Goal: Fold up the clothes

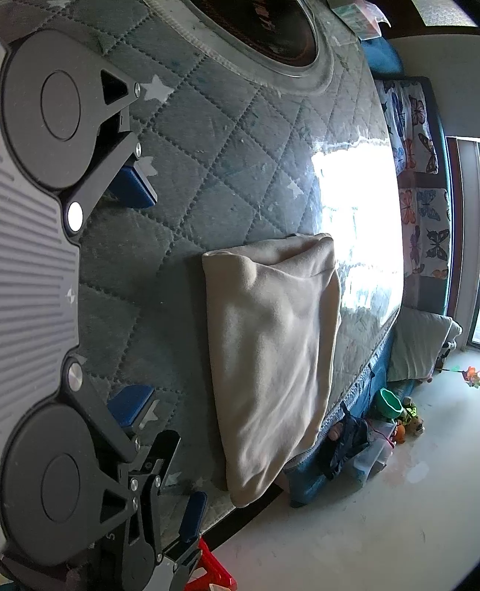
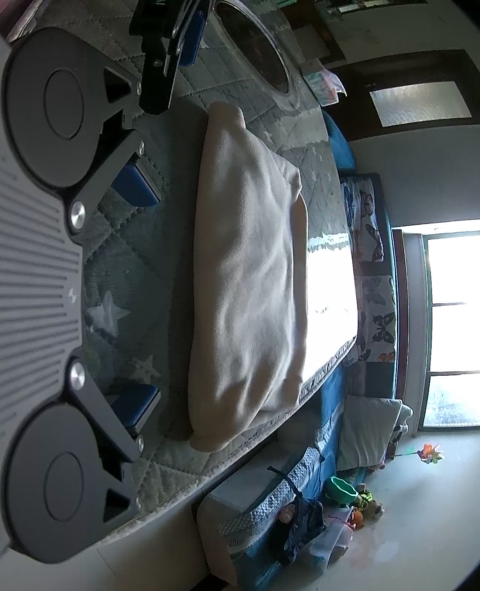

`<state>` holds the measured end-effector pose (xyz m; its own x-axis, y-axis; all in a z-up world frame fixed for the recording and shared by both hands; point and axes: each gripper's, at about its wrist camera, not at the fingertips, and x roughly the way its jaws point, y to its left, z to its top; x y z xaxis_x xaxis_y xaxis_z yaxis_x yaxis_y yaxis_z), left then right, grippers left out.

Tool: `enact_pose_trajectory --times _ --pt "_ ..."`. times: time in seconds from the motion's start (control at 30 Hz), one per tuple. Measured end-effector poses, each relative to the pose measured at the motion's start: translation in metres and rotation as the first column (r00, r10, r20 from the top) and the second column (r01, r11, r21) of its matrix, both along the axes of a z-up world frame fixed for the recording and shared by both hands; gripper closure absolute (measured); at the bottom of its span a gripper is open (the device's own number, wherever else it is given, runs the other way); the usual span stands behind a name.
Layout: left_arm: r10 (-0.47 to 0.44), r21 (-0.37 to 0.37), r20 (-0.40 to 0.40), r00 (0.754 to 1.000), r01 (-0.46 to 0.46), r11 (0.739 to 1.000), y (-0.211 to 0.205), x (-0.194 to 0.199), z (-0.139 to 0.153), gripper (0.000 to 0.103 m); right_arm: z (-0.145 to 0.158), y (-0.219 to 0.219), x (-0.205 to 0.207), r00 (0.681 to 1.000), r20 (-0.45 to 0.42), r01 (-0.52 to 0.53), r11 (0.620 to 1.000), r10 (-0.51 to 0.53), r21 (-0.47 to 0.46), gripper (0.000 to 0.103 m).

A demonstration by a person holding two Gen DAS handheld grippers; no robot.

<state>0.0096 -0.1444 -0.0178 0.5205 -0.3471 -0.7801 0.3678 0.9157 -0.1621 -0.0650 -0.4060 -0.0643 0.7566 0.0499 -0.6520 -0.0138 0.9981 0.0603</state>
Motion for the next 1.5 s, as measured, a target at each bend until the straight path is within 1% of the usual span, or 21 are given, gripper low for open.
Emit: enact_pose_trajectory --times 0.3,0.87,1.3,1.5 --pt "0.02 0.007 -0.004 1.0 -0.02 1.0 -0.005 0.009 0.0 0.0 0.004 -0.005 0.011 0.999 0.0 -0.036 0.999 0.036 0.0 0.0" --pt "0.078 0.009 -0.021 0.997 -0.078 0.997 -0.005 0.019 0.001 0.0 0.002 -0.006 0.035 0.993 -0.015 -0.113 0.994 0.113 0.009 0.0" --pt "0.119 0.019 -0.019 0.993 -0.118 0.993 -0.01 0.022 0.001 0.0 0.0 -0.007 0.04 0.992 -0.005 -0.126 0.992 0.126 -0.013 0.0" --pt "0.112 0.023 -0.021 0.993 -0.111 0.994 -0.01 0.022 0.001 0.0 -0.001 -0.004 0.038 0.993 -0.001 -0.119 0.992 0.119 -0.028 0.0"
